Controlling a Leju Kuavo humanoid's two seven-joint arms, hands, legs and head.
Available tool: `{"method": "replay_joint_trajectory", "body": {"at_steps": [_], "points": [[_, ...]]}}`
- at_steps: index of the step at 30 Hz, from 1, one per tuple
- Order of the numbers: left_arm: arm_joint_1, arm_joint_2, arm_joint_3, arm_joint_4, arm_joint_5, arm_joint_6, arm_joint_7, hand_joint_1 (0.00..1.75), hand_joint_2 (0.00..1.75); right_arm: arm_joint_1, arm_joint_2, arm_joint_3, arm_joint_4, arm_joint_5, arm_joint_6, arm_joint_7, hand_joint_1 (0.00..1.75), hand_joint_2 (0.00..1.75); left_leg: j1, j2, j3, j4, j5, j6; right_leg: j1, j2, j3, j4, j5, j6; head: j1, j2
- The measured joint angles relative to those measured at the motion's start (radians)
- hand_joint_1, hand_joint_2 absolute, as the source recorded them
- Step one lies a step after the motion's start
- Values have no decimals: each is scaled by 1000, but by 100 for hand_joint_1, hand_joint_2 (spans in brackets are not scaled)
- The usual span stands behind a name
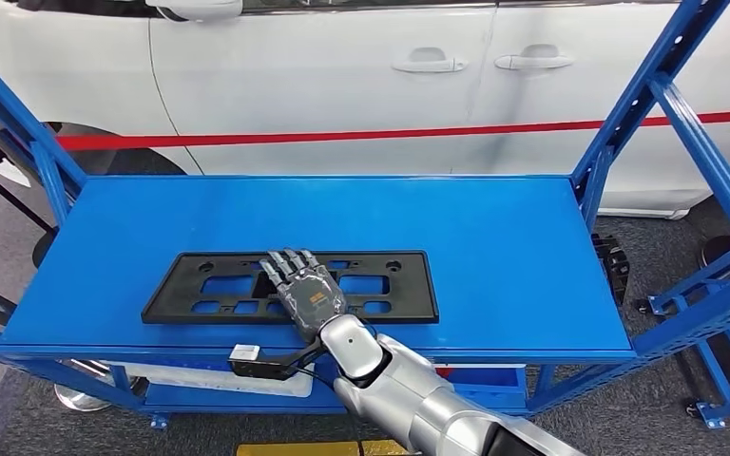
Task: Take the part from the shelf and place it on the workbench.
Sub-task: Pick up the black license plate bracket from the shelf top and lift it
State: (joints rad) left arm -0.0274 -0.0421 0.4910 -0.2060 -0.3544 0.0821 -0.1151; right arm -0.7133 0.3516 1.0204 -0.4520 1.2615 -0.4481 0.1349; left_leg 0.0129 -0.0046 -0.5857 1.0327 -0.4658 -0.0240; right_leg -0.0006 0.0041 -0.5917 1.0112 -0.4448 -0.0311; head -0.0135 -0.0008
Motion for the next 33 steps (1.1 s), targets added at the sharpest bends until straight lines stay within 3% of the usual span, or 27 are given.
{"method": "replay_joint_trajectory", "body": {"at_steps": [3, 4, 5, 6, 8, 10, 13, 15, 17, 19, 20, 21, 23, 25, 26, 30, 31, 33], "points": [[0, 0, 0, 0, -2, -3, -2, 0, 0, -6, 0, 0, 16, 8, 0, 5, 162, 175, 3, 1, -75, 169, -90, -11, -2, -3, 1, -4, 2, -7, -2, 0], [1, 0, 0, 0, -3, -4, -3, 0, 0, -5, 0, 0, 22, 10, 0, 5, 162, 175, 4, 1, -103, 228, -111, -14, -2, -3, 1, -4, 2, -7, -1, 0], [2, 1, 0, 0, -3, -4, -3, 0, 0, -5, 0, 0, 28, 11, 0, 5, 163, 175, 5, 1, -117, 257, -113, -16, -1, -3, 1, -3, 1, -7, -1, 0], [3, 1, 0, 0, -3, -5, -4, 0, 0, -5, 0, 0, 32, 13, 0, 5, 165, 175, 6, 1, -112, 245, -95, -17, -2, -3, 2, -2, 1, -7, -1, 0], [2, 3, 0, 0, -3, -5, -5, 0, 0, -7, 0, 0, 39, 16, 0, 5, 171, 175, 9, 1, -55, 123, -24, -18, -4, -1, 3, 3, -2, -2, -1, 0], [0, 4, 0, 0, -3, -8, -9, 0, 0, -11, 0, 0, 43, 18, 0, 5, 172, 175, 7, 1, -1, 10, 14, -11, 0, 1, 0, 10, -6, 7, -1, 0], [0, 4, 0, 0, -5, -19, -18, 0, 0, -16, 0, -2, 49, 21, -2, 5, 172, 175, 3, -1, 10, -17, 16, 8, 2, 2, -3, 11, -5, 21, 0, 0], [0, 4, 0, 0, -7, -22, -24, 0, 0, -18, 0, -5, 52, 22, -2, 3, 172, 175, 6, 1, 12, -24, 21, 22, 0, 2, -9, 28, -20, 30, 1, 0], [-1, 4, 2, 0, -9, -20, -32, 0, 0, -19, 0, -9, 55, 25, -2, 0, 172, 175, 8, 4, 13, -28, 25, 33, -3, 1, -50, 119, -74, 37, 2, 0], [-2, 5, 5, 0, -8, -16, -48, 0, 0, -18, 0, -14, 59, 28, -2, -2, 173, 175, 7, 4, 10, -28, 25, 37, -5, 1, -115, 252, -131, 41, 2, 0], [-2, 5, 7, 0, -7, -14, -58, 0, 44, -18, 0, -17, 61, 29, -3, -3, 172, 175, 6, 4, 10, -27, 26, 37, -5, 1, -134, 290, -137, 42, 2, 0], [-2, 5, 9, 0, -7, -11, -68, 0, 87, -18, 0, -21, 62, 30, -3, -6, 171, 175, 6, 4, 11, -27, 25, 37, -6, 1, -135, 291, -124, 41, 2, 0], [-2, 5, 12, 0, -6, -6, -82, 0, 175, -18, 0, -26, 64, 31, -4, -11, 168, 175, 6, 1, 14, -27, 24, 35, -5, 0, -82, 184, -57, 34, 2, 0], [-2, 4, 15, 0, -5, -3, -87, 0, 175, -19, 0, -30, 66, 30, -4, -16, 168, 175, 2, -1, 14, -24, 22, 29, -1, 0, -21, 57, -10, 24, 2, 0], [-2, 4, 17, 0, -4, -1, -87, 0, 175, -20, 0, -33, 66, 28, -5, -19, 168, 175, 1, -2, 13, -24, 21, 23, 2, 0, -6, 24, -3, 21, 1, 0], [-2, 6, 30, 0, -1, 7, -71, 0, 175, -23, 1, -57, 66, -5, -17, -67, 168, 175, 4, -1, 8, -13, 10, 1, 1, 1, 1, 0, 1, 6, 1, 0], [-3, 7, 34, 0, 0, 8, -59, 0, 175, -24, 2, -69, 64, -26, -23, -94, 168, 175, 5, -1, -3, 16, -10, -3, -2, 0, 3, -4, 4, 1, 0, 0], [-1, 8, 44, 0, 5, 9, -28, 0, 175, -27, 3, -107, 54, -94, -35, -181, 168, 175, 8, -1, -52, 128, -72, -10, -2, -1, 6, -7, 5, -6, -1, 0]]}}
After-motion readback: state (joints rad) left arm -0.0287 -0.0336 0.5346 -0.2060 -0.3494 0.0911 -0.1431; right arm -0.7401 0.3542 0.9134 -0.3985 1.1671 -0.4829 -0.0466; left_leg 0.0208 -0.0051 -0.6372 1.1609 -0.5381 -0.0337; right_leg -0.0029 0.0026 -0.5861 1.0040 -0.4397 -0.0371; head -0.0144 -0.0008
